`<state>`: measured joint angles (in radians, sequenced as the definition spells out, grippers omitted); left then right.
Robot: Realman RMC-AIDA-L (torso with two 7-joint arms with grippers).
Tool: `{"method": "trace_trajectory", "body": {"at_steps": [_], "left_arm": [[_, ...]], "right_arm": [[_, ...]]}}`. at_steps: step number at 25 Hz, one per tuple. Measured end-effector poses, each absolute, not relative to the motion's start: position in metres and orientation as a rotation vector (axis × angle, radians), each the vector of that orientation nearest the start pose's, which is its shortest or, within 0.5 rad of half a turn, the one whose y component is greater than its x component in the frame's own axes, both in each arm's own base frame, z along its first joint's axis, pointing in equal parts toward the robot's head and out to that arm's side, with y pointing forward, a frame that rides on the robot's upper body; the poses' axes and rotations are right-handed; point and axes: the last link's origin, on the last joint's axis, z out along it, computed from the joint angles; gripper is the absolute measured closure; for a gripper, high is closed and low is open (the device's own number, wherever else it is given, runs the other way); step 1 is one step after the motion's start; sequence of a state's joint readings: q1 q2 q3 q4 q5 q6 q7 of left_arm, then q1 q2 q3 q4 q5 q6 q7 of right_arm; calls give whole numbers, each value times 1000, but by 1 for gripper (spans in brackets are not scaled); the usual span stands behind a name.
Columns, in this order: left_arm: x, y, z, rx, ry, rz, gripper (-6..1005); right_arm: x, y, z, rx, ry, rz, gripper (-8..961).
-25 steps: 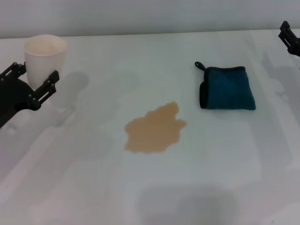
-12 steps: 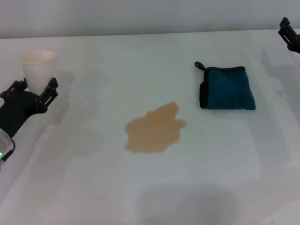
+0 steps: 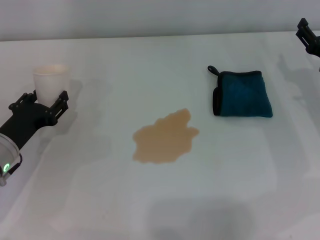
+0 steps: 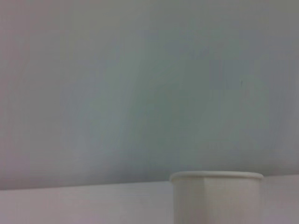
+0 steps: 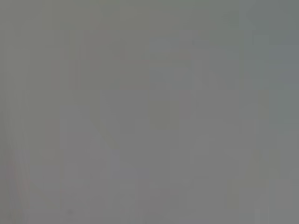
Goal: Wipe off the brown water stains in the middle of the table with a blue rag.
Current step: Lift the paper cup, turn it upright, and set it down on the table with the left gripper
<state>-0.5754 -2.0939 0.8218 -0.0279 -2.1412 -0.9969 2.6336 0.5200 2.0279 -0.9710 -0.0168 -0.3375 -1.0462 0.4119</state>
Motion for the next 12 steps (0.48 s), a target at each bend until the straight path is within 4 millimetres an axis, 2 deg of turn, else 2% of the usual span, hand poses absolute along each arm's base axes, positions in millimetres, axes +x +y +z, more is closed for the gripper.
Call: {"method": "trace_trajectory", "body": {"at_steps": [12], "left_arm": [[-326,336,-72,-1995,-798,-571,327]], "right_arm": [[370,353,34,-1433,769,683,98]]}}
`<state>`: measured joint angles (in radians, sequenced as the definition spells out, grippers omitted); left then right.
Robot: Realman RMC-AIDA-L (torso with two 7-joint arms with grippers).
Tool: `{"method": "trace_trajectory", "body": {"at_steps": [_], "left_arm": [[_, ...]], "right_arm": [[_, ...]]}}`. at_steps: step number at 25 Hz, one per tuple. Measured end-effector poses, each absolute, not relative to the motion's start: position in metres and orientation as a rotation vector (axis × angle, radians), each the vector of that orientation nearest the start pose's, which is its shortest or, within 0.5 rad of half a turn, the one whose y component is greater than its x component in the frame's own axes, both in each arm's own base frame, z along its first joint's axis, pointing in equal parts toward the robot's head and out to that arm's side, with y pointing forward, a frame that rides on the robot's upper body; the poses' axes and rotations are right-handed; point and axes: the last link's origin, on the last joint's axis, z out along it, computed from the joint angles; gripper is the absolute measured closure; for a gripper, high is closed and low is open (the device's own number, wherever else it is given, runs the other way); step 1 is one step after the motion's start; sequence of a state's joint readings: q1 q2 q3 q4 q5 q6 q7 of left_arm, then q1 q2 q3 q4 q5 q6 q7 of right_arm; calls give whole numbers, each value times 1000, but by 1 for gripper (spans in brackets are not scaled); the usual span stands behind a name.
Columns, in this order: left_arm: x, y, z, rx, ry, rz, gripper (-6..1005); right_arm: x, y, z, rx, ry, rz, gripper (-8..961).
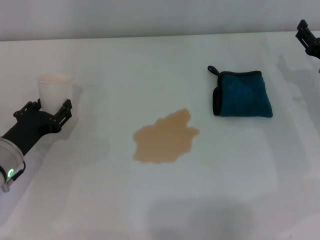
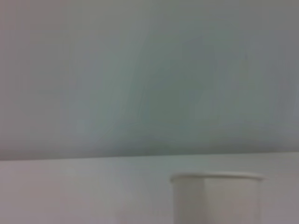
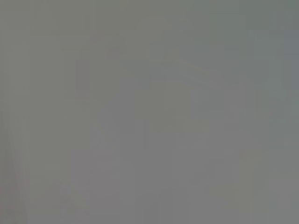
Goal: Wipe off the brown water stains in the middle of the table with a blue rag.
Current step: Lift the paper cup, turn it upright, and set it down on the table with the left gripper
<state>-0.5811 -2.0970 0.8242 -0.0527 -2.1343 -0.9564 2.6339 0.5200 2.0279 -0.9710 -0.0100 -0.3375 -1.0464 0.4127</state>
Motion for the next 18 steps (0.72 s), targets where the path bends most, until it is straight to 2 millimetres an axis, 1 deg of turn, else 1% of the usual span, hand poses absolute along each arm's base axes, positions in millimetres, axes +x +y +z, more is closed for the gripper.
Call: {"method": "trace_trajectory", "body": {"at_steps": [5,14,18], "left_arm": [[-327,335,-78,-2036,-797,-522,323],[-329,328,-81,-2038,-801,-517,316],[-332,324,-83,-2033,-823,-519,201]], "right_arm": [[368,353,35,-1434,756,699,98],[369,349,35,-1430,751,704,98],[370,349,35,-1429,752,703,98]]}}
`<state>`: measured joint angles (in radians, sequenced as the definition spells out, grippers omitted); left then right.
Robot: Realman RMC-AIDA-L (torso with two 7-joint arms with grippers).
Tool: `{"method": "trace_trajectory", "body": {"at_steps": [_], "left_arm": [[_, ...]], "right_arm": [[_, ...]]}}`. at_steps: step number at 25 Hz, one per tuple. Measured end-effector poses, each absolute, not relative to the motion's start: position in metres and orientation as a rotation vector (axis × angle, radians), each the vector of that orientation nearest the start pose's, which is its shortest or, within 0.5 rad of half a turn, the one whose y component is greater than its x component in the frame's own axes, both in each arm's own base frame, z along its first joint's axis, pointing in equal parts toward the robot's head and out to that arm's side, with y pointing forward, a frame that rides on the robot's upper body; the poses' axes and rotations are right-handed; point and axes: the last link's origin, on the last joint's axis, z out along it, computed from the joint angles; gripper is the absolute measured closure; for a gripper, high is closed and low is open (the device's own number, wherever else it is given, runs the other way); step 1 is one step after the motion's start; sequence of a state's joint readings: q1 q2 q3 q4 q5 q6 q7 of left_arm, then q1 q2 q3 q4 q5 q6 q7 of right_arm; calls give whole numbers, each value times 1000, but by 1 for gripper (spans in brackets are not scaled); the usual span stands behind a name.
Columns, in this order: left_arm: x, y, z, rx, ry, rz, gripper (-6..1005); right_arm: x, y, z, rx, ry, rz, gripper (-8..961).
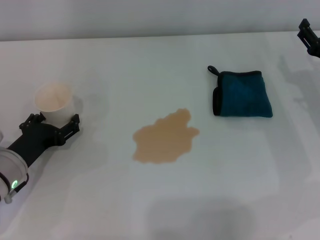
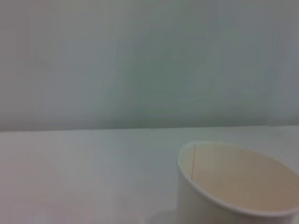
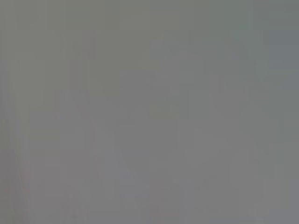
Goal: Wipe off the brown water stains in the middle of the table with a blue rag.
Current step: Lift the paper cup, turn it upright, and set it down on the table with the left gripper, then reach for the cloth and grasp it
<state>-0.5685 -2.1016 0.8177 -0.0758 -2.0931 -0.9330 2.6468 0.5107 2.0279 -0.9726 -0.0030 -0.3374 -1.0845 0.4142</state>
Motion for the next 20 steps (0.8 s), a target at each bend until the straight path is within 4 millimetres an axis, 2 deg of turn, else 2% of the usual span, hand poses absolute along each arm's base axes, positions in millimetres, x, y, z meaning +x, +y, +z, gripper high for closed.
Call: {"method": "trace_trajectory", "body": {"at_steps": [6,8,9,20], "left_arm": [[-334,316,-85,-2023,-863,-543,112],[-335,313,-86,-2021,-868,-553,112],[-336,303,-83,-2004,-868,-604,112],[-343,248,-74,-1915,-890,-812,111]], "right_arm": [[370,348,35,-1429,753,701,99],[370,348,35,-1430,754,701,99],[370,348,35,-1430,754,701,99],[363,351,28,-1492,780,747,99]]}}
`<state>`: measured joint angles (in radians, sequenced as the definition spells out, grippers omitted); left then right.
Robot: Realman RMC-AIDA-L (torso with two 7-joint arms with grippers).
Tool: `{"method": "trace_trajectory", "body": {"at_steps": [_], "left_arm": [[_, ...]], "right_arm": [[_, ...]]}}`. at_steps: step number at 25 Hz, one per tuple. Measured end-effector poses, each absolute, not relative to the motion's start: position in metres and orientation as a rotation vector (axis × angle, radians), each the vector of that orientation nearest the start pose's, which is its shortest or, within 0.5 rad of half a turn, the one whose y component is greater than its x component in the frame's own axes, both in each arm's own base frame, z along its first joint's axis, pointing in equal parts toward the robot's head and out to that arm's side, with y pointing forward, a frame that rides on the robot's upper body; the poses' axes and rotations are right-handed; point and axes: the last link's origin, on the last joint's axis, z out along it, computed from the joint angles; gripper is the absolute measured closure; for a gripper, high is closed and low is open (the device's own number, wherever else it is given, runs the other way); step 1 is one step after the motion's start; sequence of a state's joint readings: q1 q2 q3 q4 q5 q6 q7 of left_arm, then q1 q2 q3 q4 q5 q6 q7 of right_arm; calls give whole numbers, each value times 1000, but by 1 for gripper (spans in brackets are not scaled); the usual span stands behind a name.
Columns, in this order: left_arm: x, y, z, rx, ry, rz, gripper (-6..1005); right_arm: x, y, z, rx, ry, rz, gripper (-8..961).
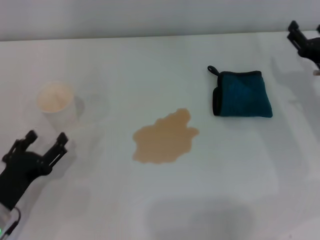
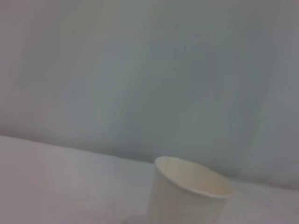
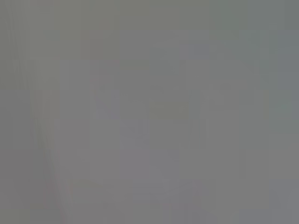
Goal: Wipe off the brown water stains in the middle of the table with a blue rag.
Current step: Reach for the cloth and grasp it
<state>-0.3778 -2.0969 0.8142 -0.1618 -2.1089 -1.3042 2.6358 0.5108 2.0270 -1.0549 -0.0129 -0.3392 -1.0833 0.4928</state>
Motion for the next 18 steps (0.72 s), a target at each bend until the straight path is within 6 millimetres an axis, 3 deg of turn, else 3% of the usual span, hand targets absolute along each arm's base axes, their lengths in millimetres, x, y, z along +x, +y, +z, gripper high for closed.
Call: {"method": "trace_trajectory", "body": {"at_steps": [4,6,11,18], "left_arm": [[-351,230,-63,-1795,-919,-864,111],[-355,225,-59,-1754,-933,-868,111],[-371,210,-45,-1626,-962,-873,112],[-376,207,-40,-1582,-973,-873,112]], "right_arm": [[353,361,20,-1632,861,792,99],[336,374,15,-1816,846,766,99],[313,388,14,-2061,833,704,99],[294,411,26,-2348,971,433,99]]}}
